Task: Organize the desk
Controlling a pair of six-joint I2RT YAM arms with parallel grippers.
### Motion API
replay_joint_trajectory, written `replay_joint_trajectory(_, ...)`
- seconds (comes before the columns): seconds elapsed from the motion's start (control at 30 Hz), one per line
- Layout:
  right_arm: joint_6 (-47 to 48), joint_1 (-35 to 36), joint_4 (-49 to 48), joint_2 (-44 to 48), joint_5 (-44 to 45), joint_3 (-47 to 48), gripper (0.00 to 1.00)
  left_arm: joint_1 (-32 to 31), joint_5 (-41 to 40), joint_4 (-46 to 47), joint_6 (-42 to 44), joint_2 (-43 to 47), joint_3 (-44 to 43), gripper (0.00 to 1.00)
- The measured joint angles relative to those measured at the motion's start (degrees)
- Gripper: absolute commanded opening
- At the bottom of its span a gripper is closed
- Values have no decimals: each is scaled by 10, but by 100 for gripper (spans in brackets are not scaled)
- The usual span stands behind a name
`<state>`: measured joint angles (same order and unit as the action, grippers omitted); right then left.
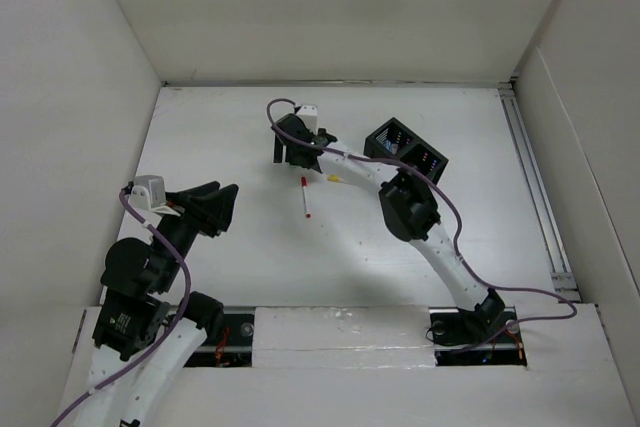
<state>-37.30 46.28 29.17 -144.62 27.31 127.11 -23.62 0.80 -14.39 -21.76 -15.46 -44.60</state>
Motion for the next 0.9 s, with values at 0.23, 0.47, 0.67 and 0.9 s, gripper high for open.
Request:
replay_joint_trajectory(0.23,12,-1,22,-44,-9,69,86,0,3,0,0,0,0,45)
replay_joint_trajectory(0.47,24,-1,34,-44,-10,70,45,0,5,0,0,1,0,45)
replay_joint_trajectory(0.67,33,-1,27,-40,-7,56,46,0,7,0,0,3,0,45)
replay_joint_trajectory(0.9,52,8,18,-27,3,31,43,0,7,0,0,3,0,45)
